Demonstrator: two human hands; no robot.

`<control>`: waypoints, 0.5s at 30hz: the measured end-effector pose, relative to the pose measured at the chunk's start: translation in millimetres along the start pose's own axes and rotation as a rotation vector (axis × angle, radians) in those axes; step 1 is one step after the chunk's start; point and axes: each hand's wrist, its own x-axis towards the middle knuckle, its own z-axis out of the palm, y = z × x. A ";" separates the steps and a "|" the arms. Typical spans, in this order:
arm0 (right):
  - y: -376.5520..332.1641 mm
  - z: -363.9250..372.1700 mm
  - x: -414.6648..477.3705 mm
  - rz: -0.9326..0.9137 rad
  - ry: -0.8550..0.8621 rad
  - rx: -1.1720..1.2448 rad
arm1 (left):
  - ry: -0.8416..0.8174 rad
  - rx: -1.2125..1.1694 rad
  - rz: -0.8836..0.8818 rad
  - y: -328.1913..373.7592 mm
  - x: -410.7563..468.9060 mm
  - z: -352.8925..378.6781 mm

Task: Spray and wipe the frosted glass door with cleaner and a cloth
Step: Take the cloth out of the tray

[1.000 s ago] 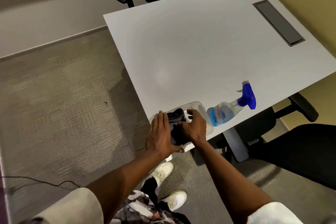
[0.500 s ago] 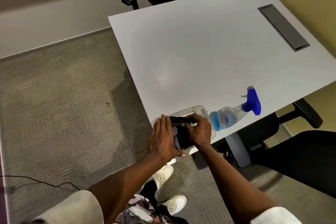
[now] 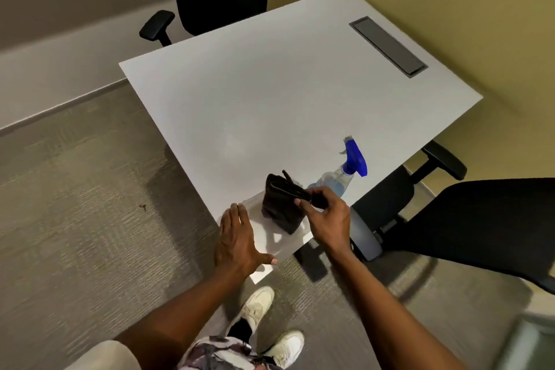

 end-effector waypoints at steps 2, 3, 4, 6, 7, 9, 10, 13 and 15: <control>-6.0 -11.3 -5.4 0.019 -0.002 0.096 | 0.000 0.013 0.005 -0.4 -1.1 -0.3; -8.4 -17.0 -8.4 0.032 -0.002 0.144 | 0.004 0.019 0.004 0.2 -1.6 -0.3; -10.6 -23.1 -11.4 0.050 0.002 0.192 | 0.010 0.026 0.005 1.0 -2.0 -0.1; -13.3 -34.5 -16.7 0.072 0.018 0.271 | 0.009 0.029 0.012 1.6 -3.1 0.1; -13.6 -40.1 -20.1 0.077 0.029 0.300 | 0.007 0.022 0.014 2.1 -4.0 -0.5; -13.8 -52.6 -28.2 0.101 0.058 0.367 | -0.003 0.017 0.011 4.6 -6.4 -3.8; -13.9 -59.0 -33.2 0.118 0.072 0.410 | -0.019 0.018 0.011 7.2 -8.4 -6.7; -16.3 -76.3 -49.6 0.159 0.090 0.562 | -0.044 -0.026 0.085 22.9 -17.3 -19.9; -17.1 -89.5 -60.3 0.196 0.118 0.682 | -0.058 -0.114 0.271 38.3 -22.6 -30.5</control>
